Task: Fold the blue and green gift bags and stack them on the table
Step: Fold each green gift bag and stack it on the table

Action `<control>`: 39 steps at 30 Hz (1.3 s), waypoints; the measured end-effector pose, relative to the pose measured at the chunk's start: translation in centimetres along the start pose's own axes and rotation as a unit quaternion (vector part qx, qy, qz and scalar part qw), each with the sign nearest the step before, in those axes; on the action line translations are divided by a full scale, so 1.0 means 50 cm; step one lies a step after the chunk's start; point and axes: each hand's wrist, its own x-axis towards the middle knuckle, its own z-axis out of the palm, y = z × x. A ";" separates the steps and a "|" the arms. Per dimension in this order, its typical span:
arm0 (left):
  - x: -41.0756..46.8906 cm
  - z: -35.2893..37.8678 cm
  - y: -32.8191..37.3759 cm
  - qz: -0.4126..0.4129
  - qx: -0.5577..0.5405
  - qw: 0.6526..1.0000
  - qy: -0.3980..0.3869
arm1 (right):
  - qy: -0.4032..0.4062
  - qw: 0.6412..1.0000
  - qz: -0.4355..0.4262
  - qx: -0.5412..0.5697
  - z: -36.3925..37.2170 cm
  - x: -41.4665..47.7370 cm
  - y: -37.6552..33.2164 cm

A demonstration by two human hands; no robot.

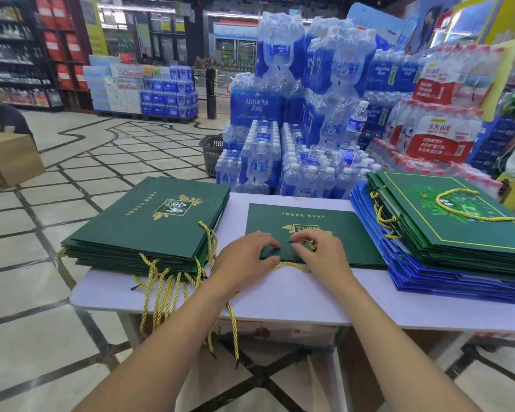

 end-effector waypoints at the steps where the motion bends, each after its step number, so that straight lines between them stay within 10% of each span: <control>1: -0.001 -0.001 0.001 0.000 -0.001 1.000 0.000 | 0.002 1.000 -0.005 -0.008 0.001 -0.001 0.001; 39: -0.001 0.002 -0.005 0.005 0.012 1.000 -0.014 | -0.037 0.998 0.007 -0.049 0.013 -0.008 -0.009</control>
